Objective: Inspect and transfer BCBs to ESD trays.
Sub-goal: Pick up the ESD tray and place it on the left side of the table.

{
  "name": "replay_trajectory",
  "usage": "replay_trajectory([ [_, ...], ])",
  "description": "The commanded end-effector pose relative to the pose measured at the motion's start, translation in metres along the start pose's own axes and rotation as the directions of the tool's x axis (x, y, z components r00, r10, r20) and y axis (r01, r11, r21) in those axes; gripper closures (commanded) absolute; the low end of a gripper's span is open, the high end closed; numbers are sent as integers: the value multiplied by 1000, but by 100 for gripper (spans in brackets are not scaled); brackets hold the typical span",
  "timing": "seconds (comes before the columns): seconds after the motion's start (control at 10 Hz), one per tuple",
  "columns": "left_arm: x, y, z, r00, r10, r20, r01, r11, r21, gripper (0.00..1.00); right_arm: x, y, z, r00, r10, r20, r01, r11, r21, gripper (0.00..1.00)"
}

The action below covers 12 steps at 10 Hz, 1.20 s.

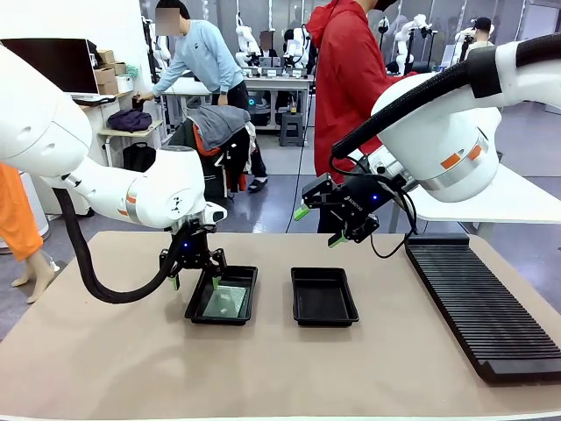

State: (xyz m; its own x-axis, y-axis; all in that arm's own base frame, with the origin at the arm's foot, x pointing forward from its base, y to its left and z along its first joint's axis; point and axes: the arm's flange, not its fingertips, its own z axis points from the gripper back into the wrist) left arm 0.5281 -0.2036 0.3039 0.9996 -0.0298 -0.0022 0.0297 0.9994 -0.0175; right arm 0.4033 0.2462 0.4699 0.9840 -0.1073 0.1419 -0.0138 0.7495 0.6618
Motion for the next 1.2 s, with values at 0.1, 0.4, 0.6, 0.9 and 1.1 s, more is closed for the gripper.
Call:
replay_trajectory([
  [0.1, -1, 1, 3, 1000, 1, 3, -1, 1000, 1, 0, 0, 1, 0, 1000, -5, -5, 5, 1000, -9, 0],
  [0.4, -1, 1, 3, 1000, 1, 3, -1, 1000, 1, 0, 0, 1, 0, 1000, -5, -5, 5, 1000, -9, 0],
  [0.6, -1, 2, 2, 1000, -20, -10, 20, 1000, -13, 10, 0, 1, 0, 1000, -5, -5, 5, 1000, -9, 0],
  [0.9, -1, 5, 4, 998, -51, -22, 50, 998, -24, 25, 0, 1, 0, 1000, -5, -5, 5, 1000, -9, 0],
  [1.1, -3, 4, 7, 997, -78, -19, 78, 996, -36, 36, 0, 1, 0, 1000, -5, -5, 5, 1000, -9, 0],
])
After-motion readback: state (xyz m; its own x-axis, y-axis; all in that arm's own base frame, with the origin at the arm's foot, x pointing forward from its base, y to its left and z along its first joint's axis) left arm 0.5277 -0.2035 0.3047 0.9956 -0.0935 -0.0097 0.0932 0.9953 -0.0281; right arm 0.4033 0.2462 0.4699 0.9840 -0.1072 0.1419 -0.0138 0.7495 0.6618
